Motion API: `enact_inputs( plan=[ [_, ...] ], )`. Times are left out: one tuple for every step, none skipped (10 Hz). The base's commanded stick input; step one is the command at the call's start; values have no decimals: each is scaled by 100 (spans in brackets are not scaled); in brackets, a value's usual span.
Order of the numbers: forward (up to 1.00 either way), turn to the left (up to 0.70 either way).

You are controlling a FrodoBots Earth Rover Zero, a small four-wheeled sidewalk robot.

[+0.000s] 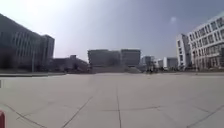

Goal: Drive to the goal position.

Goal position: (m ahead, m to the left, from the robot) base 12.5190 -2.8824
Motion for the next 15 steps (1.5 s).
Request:
enact_inputs(
  plan=[
    [100, 0],
    [100, 0],
    [100, 0],
    [100, 0],
    [100, 0],
    [100, 0],
    [100, 0],
    [100, 0],
    [100, 0],
    [100, 0],
    [100, 0],
    [100, 0],
    [100, 0],
    [100, 0],
    [100, 0]
  ],
)
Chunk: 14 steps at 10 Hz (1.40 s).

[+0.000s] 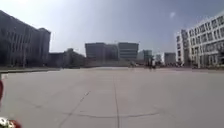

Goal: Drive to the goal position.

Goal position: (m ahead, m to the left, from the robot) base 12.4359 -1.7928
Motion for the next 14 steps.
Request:
enact_inputs(
  plan=[
    [100, 0],
    [100, 0],
    [100, 0],
    [100, 0],
    [100, 0],
    [100, 0],
    [100, 0],
    [100, 0],
    [100, 0],
    [100, 0],
    [100, 0],
    [100, 0],
    [100, 0],
    [100, 0]
  ],
)
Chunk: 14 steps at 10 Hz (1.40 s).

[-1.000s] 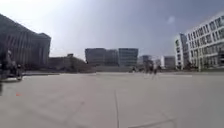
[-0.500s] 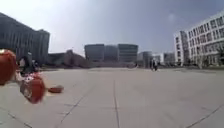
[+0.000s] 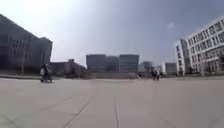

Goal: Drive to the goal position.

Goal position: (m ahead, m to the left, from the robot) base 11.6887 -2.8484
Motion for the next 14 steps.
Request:
enact_inputs(
  plan=[
    [100, 0],
    [100, 0],
    [100, 0],
    [100, 0],
    [100, 0],
    [100, 0],
    [100, 0],
    [100, 0],
    [100, 0],
    [100, 0],
    [100, 0],
    [100, 0],
    [100, 0],
    [100, 0]
  ],
)
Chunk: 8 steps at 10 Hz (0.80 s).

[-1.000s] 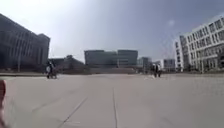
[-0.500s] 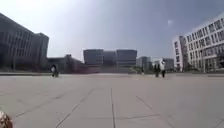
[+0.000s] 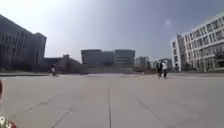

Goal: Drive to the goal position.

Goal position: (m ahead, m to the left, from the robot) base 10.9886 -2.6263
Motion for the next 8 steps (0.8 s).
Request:
enact_inputs(
  plan=[
    [100, 0],
    [100, 0],
    [100, 0],
    [100, 0],
    [100, 0],
    [100, 0],
    [100, 0],
    [100, 0]
  ],
)
